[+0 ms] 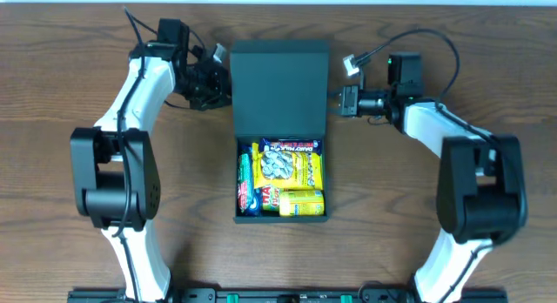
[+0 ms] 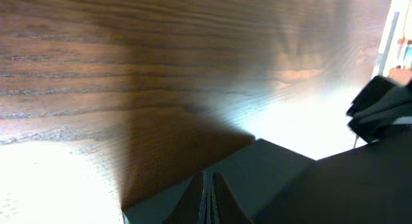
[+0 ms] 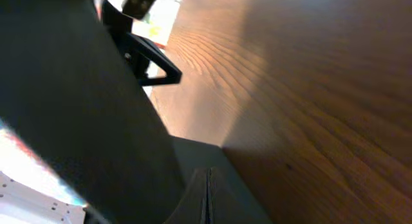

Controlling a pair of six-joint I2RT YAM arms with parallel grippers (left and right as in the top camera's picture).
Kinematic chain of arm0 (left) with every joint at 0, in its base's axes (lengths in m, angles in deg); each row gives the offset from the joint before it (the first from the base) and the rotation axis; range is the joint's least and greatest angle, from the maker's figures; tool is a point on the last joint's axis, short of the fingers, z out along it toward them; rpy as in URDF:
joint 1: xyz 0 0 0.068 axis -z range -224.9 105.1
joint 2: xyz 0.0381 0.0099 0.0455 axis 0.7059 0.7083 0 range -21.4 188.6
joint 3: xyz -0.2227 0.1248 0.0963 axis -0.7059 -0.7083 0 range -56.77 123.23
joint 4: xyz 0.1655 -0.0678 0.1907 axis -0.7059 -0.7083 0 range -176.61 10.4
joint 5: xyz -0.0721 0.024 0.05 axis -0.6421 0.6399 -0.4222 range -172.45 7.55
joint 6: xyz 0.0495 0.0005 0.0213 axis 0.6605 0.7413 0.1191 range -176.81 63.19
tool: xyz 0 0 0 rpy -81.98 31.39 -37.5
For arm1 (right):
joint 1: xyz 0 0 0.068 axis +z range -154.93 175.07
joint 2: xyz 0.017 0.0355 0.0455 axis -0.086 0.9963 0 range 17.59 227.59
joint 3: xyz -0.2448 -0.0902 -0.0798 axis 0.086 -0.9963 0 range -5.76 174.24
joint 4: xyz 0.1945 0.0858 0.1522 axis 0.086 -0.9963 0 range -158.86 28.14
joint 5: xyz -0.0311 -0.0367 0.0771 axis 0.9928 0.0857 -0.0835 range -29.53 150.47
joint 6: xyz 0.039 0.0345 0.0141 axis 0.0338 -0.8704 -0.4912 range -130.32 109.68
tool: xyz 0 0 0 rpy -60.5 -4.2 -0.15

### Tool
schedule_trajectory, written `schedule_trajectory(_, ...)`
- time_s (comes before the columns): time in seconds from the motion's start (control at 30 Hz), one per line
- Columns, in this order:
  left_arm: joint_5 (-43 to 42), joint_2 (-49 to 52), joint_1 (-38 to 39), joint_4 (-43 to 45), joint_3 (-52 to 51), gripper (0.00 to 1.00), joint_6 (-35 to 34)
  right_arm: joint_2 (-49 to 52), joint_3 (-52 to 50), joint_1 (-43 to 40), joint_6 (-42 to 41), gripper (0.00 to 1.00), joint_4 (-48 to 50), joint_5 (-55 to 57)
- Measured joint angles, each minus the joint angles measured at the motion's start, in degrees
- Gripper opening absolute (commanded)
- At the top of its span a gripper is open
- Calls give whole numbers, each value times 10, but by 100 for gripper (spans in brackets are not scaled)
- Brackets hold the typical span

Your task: Pack container

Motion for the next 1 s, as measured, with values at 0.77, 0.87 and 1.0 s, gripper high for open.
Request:
schedule_trajectory(0.77,77,-318,49,-229,4,6,132,-341,8,28,172,1,-487,222)
schedule_trajectory(0.87,91,-361,49,-247,4,6,133,-392,8,28,177,1,-510,252)
schedule_trajectory(1.0,99,-439,49,-281,4,6,135,-471,8,28,178,1,-548,288)
